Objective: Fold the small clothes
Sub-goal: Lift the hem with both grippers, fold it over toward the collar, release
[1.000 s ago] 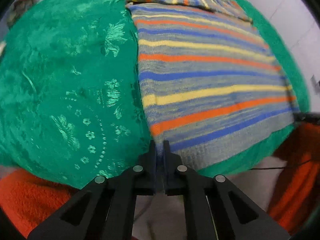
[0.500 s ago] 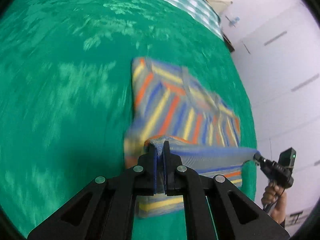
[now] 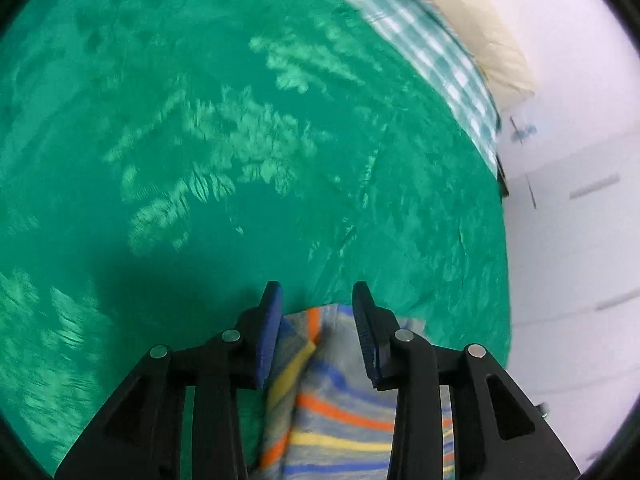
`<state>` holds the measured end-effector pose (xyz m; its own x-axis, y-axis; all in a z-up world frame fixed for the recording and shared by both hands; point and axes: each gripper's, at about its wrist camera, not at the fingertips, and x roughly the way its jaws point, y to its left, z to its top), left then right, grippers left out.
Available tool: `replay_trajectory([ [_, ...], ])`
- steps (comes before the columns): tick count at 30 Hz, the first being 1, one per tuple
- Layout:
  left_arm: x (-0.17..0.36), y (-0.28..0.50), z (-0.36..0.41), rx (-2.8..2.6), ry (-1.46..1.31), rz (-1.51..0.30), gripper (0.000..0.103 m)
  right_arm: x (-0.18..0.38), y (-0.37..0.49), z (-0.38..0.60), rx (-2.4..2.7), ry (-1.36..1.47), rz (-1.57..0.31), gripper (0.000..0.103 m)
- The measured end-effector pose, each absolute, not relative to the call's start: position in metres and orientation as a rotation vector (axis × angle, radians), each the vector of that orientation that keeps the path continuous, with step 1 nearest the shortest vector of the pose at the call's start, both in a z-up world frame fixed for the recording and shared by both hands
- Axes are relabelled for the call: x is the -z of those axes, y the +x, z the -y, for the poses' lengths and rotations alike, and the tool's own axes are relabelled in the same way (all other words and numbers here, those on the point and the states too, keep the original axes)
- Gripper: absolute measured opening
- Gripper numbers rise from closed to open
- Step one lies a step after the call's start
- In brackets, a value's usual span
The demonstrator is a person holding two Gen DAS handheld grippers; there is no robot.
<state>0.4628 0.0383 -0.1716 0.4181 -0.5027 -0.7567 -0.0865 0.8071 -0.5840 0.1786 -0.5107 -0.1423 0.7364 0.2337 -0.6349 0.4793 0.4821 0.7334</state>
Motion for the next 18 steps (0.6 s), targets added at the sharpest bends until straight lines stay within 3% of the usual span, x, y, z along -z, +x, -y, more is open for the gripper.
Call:
replay_trajectory([
  [3,0.159,0.429,-0.032,0.31,-0.433,-1.08,0.036,0.116,0.171,0.489,0.138,0.823,-0.809,0.041],
  [5,0.155,0.394,-0.025,0.383,-0.355,-1.051,0.046,0.098,0.16,0.459,0.072,0.655,-0.849,0.041],
  [7,0.155,0.347,-0.008,0.499,-0.251,-1.028,0.049,0.089,0.146,0.428,-0.011,0.526,-0.873,0.041],
  [9,0.172,0.301,0.019,0.571,-0.045,-1.051,0.048,0.091,0.13,0.388,-0.157,0.4,-0.939,0.04],
  [11,0.201,0.277,0.03,0.546,0.126,-1.121,0.036,0.112,0.114,0.362,-0.22,0.288,-1.041,0.037],
  [12,0.214,0.267,0.025,0.508,0.169,-1.147,0.036,0.128,0.106,0.354,-0.196,0.199,-1.122,0.036],
  [14,0.208,0.256,0.009,0.488,0.138,-1.117,0.037,0.146,0.082,0.359,-0.127,0.116,-1.19,0.022],
  [15,0.2,0.252,0.006,0.44,0.154,-1.117,0.04,0.14,0.071,0.367,-0.1,0.126,-1.173,0.023],
  [17,0.178,0.236,0.013,0.456,0.178,-1.05,0.047,0.126,0.056,0.383,-0.04,0.193,-1.161,0.037],
  [18,0.168,0.225,0.022,0.488,0.197,-1.014,0.051,0.116,0.051,0.39,-0.022,0.223,-1.132,0.039],
])
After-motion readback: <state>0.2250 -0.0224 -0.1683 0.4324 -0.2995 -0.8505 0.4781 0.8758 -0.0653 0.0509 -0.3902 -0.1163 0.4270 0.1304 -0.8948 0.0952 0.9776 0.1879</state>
